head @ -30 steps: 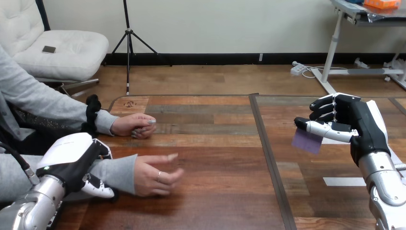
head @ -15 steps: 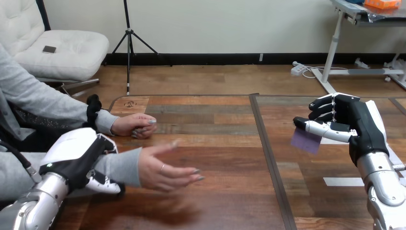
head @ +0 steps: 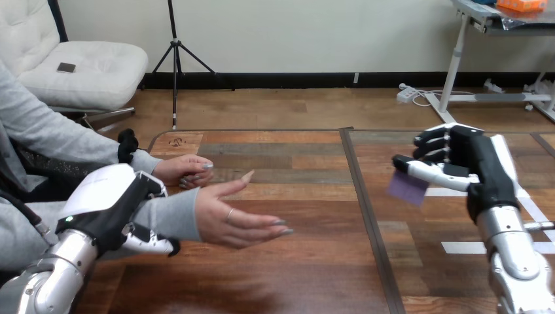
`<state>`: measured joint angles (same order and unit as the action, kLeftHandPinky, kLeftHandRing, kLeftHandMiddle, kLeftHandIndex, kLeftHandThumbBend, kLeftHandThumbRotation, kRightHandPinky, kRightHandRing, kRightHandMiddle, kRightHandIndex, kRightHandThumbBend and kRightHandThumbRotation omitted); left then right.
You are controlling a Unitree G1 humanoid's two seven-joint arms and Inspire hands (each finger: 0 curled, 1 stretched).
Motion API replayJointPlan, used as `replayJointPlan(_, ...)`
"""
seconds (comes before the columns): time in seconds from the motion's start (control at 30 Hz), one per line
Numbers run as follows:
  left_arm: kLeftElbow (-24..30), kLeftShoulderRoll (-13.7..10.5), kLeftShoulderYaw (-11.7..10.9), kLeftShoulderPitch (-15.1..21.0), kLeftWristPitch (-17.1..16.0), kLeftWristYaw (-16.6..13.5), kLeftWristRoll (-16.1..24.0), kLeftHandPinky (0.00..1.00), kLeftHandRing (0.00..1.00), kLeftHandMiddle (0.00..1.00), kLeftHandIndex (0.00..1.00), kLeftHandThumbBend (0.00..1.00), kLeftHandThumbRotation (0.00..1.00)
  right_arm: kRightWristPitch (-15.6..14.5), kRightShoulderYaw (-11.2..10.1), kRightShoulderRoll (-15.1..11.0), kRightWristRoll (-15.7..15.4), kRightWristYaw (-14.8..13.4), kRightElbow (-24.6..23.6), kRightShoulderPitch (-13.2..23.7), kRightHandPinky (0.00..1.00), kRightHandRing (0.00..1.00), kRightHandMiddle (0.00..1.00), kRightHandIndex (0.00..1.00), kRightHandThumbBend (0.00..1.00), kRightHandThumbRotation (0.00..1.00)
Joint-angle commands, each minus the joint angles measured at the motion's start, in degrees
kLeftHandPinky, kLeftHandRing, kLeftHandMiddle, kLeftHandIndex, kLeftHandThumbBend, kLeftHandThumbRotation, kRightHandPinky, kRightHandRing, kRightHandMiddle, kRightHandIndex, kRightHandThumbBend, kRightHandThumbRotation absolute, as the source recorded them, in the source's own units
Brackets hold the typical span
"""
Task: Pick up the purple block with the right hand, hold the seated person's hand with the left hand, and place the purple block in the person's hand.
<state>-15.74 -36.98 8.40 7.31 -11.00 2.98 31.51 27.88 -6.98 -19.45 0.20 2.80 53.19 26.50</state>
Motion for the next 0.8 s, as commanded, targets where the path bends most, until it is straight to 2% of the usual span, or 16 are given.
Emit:
replayJointPlan(0.0, 6.74, 1.31, -2.89, 3.80, -0.10, -1.77, -1.55, 0.14, 0.21, 0.31, 0.35, 0.66, 0.00, 1.38, -0.11, 2.09, 0.70, -0.21, -4.04, 2.36, 0.37, 0.40, 0.45, 0.44, 0.85, 0.00)
replayJointPlan(0.17, 8.38, 1.81, -3.04, 3.80, 0.80, -1.42, -1.59, 0.14, 0.22, 0.31, 0.35, 0.65, 0.00, 1.33, -0.39, 3.38, 1.52, 0.57, -4.56, 2.46, 0.36, 0.39, 0.44, 0.44, 0.85, 0.00)
replayJointPlan(0.37, 8.32, 2.81, -3.07, 4.15, -0.46, -3.23, -1.31, 0.14, 0.21, 0.31, 0.35, 0.67, 0.00, 0.67, 0.31, 4.42, 0.11, -0.36, -5.78, 2.49, 0.35, 0.39, 0.44, 0.43, 0.85, 0.00)
replayJointPlan(0.57, 8.85, 3.46, -2.94, 4.63, 0.03, -2.88, -1.20, 0.14, 0.21, 0.31, 0.34, 0.67, 0.00, 0.85, 0.74, 5.59, -0.31, -0.12, -6.49, 2.68, 0.35, 0.38, 0.43, 0.43, 0.86, 0.00)
replayJointPlan(0.77, 9.08, 4.02, -2.64, 5.13, 0.37, -2.95, -0.56, 0.14, 0.21, 0.31, 0.34, 0.66, 0.00, 1.95, 0.71, 6.93, 0.50, 1.45, -6.34, 3.04, 0.34, 0.37, 0.43, 0.43, 0.85, 0.00)
